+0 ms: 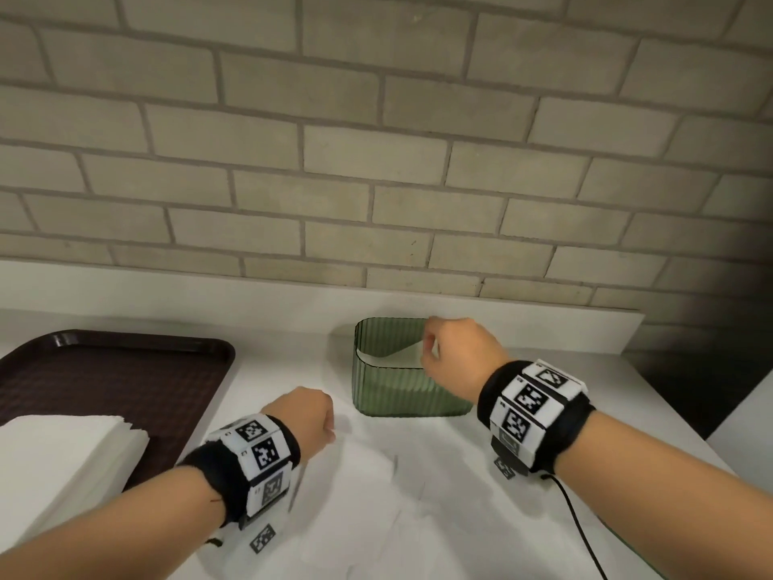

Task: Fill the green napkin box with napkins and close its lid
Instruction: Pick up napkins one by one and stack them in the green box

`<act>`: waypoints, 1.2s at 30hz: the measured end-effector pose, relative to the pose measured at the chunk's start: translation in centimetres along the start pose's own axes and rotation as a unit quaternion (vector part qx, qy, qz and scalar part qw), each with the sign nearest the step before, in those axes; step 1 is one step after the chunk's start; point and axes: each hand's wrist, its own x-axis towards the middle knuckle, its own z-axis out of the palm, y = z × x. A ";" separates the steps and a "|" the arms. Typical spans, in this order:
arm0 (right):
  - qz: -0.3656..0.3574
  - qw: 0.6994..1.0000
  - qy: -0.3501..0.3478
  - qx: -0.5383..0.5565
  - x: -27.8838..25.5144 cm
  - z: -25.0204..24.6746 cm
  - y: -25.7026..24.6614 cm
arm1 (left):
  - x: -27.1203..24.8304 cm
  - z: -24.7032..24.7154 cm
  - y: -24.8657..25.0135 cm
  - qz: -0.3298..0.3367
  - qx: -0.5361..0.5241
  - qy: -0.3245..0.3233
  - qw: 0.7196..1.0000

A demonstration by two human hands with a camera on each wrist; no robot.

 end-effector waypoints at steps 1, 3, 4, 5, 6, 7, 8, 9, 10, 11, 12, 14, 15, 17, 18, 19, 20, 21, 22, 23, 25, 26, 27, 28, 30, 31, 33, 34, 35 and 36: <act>-0.004 0.999 -0.041 0.019 -0.9 0.4 0.1 | 0.2 -0.3 -0.6 -0.011 -0.002 0.009 1.000; 0.011 0.986 -0.166 0.029 -2.6 2.1 0.3 | 0.5 -0.9 -1.7 -0.030 -0.003 0.024 0.999; 0.023 0.975 -0.218 0.027 -3.3 3.3 0.3 | 0.5 -1.1 -2.1 -0.039 -0.005 0.028 0.999; 0.037 0.967 -0.252 0.027 -4.0 4.5 0.4 | 0.4 -1.4 -2.5 -0.047 -0.007 0.033 0.998; 0.047 0.961 -0.270 0.033 -4.6 5.5 0.2 | 0.3 -1.5 -2.9 -0.055 -0.010 0.034 0.998; 0.052 0.958 -0.277 0.041 -5.1 6.2 0.0 | 0.1 -1.7 -3.2 -0.059 -0.012 0.033 0.998; 0.057 0.957 -0.279 0.050 -5.6 6.4 -0.5 | -0.1 -1.9 -3.4 -0.062 -0.013 0.035 0.997; 0.064 0.957 -0.277 0.064 -5.8 6.7 -0.8 | -0.4 -2.0 -3.7 -0.063 -0.013 0.036 0.997; 0.073 0.954 -0.279 0.080 -6.0 6.8 -1.1 | -0.7 -2.2 -3.8 -0.064 -0.012 0.037 0.997; 0.083 0.949 -0.288 0.095 -6.0 6.8 -1.4 | -1.1 -2.3 -4.0 -0.065 -0.008 0.036 0.997; 0.090 0.942 -0.304 0.106 -5.9 6.7 -1.7 | -1.5 -2.4 -4.1 -0.066 -0.005 0.035 0.997; 0.106 0.929 -0.331 0.132 -5.8 6.8 -2.2 | -2.2 -2.7 -4.2 -0.065 -0.002 0.035 0.997; 0.117 0.922 -0.336 0.151 -5.9 6.7 -2.4 | -2.5 -2.8 -4.4 -0.065 -0.004 0.035 0.997; 0.122 0.930 -0.318 0.141 -6.0 6.7 -2.1 | -3.0 -3.0 -4.6 -0.067 -0.014 0.038 0.997; 0.104 0.939 -0.309 0.110 -6.0 6.6 -2.0 | -3.3 -3.1 -4.8 -0.070 -0.023 0.039 0.997; 0.087 0.946 -0.301 0.085 -6.1 6.4 -1.7 | -3.5 -3.2 -4.9 -0.072 -0.031 0.039 0.996; 0.082 0.951 -0.289 0.071 -6.1 6.3 -1.3 | -3.7 -3.2 -5.0 -0.074 -0.037 0.039 0.996; 0.087 0.956 -0.273 0.068 -6.0 6.3 -0.6 | -3.9 -3.2 -5.1 -0.076 -0.041 0.041 0.995; 0.093 0.960 -0.257 0.064 -6.1 6.2 0.1 | -4.0 -3.3 -5.2 -0.077 -0.044 0.044 0.995; 0.109 0.961 -0.241 0.078 -6.2 5.9 0.9 | -4.1 -3.3 -5.2 -0.079 -0.047 0.047 0.995; 0.153 0.955 -0.199 0.157 -6.6 5.7 2.5 | -4.3 -3.3 -5.2 -0.078 -0.053 0.053 0.994; 0.180 0.945 -0.182 0.203 -7.1 5.5 3.2 | -4.4 -3.3 -5.1 -0.076 -0.058 0.054 0.994; 0.205 0.935 -0.169 0.235 -7.6 5.4 3.7 | -4.4 -3.3 -4.9 -0.075 -0.065 0.053 0.994; 0.217 0.931 -0.158 0.246 -7.9 5.3 4.3 | -4.4 -3.2 -4.8 -0.076 -0.075 0.052 0.993; 0.217 0.941 -0.125 0.226 -8.5 5.6 5.3 | -4.5 -3.1 -4.4 -0.081 -0.089 0.057 0.991; 0.204 0.954 -0.101 0.196 -8.7 5.6 5.8 | -4.4 -3.0 -4.2 -0.082 -0.094 0.063 0.990; 0.182 0.971 -0.059 0.141 -9.3 5.1 6.5 | -4.4 -2.9 -4.0 -0.079 -0.106 0.070 0.989; 0.174 0.975 -0.044 0.130 -9.6 4.7 6.8 | -4.4 -3.0 -3.9 -0.077 -0.111 0.071 0.988; 0.169 0.977 -0.031 0.128 -9.9 4.3 7.0 | -4.5 -3.2 -3.8 -0.075 -0.113 0.069 0.988; 0.167 0.977 -0.017 0.131 -10.1 3.8 7.3 | -4.5 -3.5 -3.8 -0.072 -0.114 0.068 0.989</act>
